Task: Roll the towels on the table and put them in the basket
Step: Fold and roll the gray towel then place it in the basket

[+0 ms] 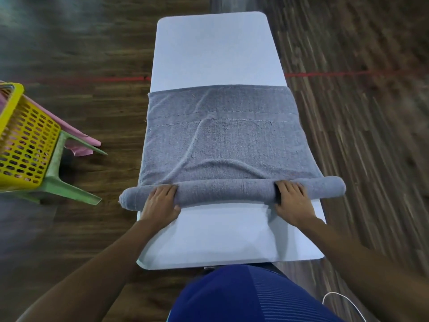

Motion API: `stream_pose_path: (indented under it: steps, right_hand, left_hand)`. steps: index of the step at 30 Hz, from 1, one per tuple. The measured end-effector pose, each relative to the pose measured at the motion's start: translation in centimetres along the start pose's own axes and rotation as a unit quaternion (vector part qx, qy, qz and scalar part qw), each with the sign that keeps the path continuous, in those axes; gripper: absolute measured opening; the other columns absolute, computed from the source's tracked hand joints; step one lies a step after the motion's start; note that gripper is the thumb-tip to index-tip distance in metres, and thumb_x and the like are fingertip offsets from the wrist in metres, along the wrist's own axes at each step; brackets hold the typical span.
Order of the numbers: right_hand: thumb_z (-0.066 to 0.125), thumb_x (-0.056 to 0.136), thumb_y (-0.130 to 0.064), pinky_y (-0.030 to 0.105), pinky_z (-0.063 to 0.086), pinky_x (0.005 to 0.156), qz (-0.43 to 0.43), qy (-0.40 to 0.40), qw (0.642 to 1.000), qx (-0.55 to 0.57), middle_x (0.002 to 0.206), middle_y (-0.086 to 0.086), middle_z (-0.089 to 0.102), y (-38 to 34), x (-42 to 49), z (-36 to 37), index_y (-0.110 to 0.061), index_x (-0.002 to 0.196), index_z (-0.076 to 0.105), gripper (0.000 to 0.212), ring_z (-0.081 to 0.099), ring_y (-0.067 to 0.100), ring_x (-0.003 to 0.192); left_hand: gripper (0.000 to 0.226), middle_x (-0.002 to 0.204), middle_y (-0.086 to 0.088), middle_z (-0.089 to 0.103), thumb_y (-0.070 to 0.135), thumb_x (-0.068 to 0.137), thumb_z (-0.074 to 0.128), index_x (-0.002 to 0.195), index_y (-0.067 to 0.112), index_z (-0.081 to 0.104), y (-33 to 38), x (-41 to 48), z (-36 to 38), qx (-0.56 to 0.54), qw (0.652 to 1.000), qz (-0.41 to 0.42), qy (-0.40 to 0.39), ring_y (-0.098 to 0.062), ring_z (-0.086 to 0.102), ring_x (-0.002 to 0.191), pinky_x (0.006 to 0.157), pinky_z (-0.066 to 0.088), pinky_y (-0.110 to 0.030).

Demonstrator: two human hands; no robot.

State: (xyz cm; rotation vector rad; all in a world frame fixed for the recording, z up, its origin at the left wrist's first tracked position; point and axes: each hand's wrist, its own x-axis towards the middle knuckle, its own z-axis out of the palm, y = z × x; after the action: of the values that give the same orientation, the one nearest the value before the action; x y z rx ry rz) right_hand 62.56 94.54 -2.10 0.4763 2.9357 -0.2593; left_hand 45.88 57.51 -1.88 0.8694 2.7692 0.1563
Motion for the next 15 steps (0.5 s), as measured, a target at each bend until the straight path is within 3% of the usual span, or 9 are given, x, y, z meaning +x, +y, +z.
stream_pose_path:
  steps: [2, 6, 10, 12, 15]
  right_hand:
    - [0.079, 0.063, -0.022, 0.05, 0.034, 0.106, -0.011, -0.02, 1.0, -0.015, 0.119, 0.013, 0.063, 0.6, -0.3, 0.6, -0.007, 0.122, 0.057, 0.065, 0.058, 0.034, 0.112]
    - [0.066, 0.074, -0.022, 0.042, 0.03, 0.1, 0.006, -0.014, 1.0, 0.0, 0.11, 0.009, 0.068, 0.7, 0.8, -0.6, -0.013, 0.116, 0.063, 0.044, 0.061, 0.032, 0.107]
    - [0.056, 0.085, -0.038, 0.04, 0.031, 0.099, 0.03, -0.119, 0.992, -0.001, 0.116, 0.003, 0.067, 1.1, 2.4, -2.6, -0.024, 0.118, 0.057, 0.036, 0.057, 0.025, 0.114]
    - [0.052, 0.087, -0.039, 0.039, 0.029, 0.094, 0.052, -0.172, 0.983, 0.034, 0.105, 0.003, 0.068, 1.3, 3.0, -3.2, -0.024, 0.11, 0.05, 0.027, 0.058, 0.025, 0.107]
    - [0.052, 0.088, -0.041, 0.042, 0.027, 0.096, 0.083, -0.163, 0.982, 0.047, 0.109, 0.003, 0.06, 1.7, 3.3, -3.1, -0.021, 0.101, 0.048, 0.024, 0.052, 0.025, 0.105]
  left_hand:
    - [0.069, 0.131, -0.013, 0.058, 0.026, 0.069, 0.073, 0.132, 0.004, 0.054, -0.4, -0.4, 0.3, 0.021, 0.999, 0.008, -0.035, -0.032, 0.053, 0.123, 0.108, 0.038, -0.047]
    - [0.05, 0.118, -0.014, 0.066, 0.01, 0.071, 0.071, 0.12, 0.006, 0.063, -0.3, -0.2, 0.0, -0.005, 1.0, -0.007, 0.012, -0.033, 0.06, 0.11, 0.101, 0.043, -0.046]
    - [0.022, 0.096, -0.007, 0.07, 0.027, 0.079, 0.056, 0.094, 0.016, 0.067, -0.1, 0.5, -1.7, -0.025, 1.0, -0.015, -0.01, -0.028, 0.063, 0.092, 0.089, 0.044, -0.039]
    - [0.029, 0.086, -0.007, 0.069, 0.037, 0.079, 0.041, 0.082, 0.017, 0.062, -0.3, 1.2, -2.8, -0.05, 0.995, -0.044, -0.071, -0.028, 0.062, 0.083, 0.074, 0.039, -0.033]
    - [0.019, 0.088, -0.012, 0.067, 0.034, 0.086, 0.045, 0.082, 0.018, 0.054, -0.6, 2.0, -3.0, -0.082, 0.987, -0.095, -0.099, -0.032, 0.061, 0.086, 0.073, 0.035, -0.034]
